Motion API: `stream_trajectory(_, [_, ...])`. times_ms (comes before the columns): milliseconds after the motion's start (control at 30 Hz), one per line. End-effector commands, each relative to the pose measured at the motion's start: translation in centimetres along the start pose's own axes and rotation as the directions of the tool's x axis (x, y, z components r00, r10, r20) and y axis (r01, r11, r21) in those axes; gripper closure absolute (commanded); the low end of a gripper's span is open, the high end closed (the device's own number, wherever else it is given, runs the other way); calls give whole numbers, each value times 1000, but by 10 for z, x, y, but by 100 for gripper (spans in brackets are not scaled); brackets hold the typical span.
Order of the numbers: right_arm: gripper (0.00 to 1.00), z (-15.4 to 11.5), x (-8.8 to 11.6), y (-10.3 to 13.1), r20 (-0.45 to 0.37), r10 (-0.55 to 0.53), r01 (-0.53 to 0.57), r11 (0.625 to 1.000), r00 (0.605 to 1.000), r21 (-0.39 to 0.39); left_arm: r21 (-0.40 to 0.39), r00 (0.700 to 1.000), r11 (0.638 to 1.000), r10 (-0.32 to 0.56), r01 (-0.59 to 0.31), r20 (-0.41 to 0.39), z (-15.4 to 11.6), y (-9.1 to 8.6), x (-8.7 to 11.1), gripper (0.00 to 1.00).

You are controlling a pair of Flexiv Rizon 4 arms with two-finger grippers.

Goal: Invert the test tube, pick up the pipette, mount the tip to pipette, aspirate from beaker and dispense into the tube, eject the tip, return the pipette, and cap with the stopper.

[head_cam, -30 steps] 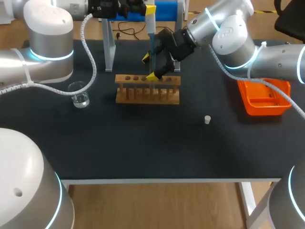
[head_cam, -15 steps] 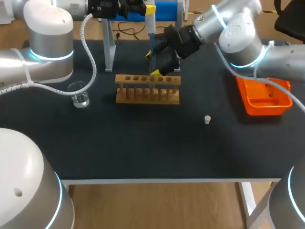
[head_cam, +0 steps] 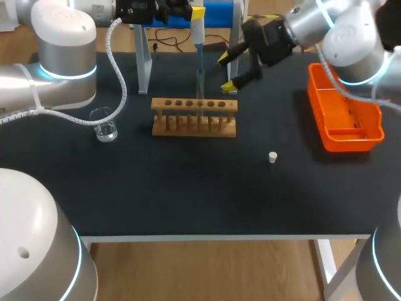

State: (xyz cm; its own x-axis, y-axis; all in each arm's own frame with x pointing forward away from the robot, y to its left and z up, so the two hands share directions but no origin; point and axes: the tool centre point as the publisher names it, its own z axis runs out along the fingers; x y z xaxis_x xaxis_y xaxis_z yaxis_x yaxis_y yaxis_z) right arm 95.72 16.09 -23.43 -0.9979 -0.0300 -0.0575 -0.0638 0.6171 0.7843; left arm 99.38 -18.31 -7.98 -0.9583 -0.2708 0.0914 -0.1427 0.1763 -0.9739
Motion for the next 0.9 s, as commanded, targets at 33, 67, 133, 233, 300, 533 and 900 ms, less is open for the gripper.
stream_trajectory(33, [0,-50,13,2,93,16,-15,1000,996,-10,0,1000,1000,0,0,2,1,0,0,100])
stream_trajectory(67, [0,-57,12,4,106,22,-20,1000,994,-19,0,1000,1000,0,0,2,1,0,0,100])
stream_trajectory(133, [0,-70,11,9,130,27,-23,999,991,-31,0,1000,1000,0,0,2,1,0,0,100])
stream_trajectory(233, [0,-88,8,17,164,30,-23,999,986,-41,0,1000,1000,0,0,2,1,0,0,100])
stream_trajectory(300, [0,-99,4,26,181,44,-37,998,983,-42,0,1000,1000,0,0,2,1,0,0,100])
stream_trajectory(533, [0,-112,-1,35,213,52,-43,998,976,-47,0,1000,1000,0,0,2,1,0,0,100])
stream_trajectory(900, [0,-108,-1,49,183,43,-32,997,982,-63,0,1000,1000,0,0,2,1,0,0,100])
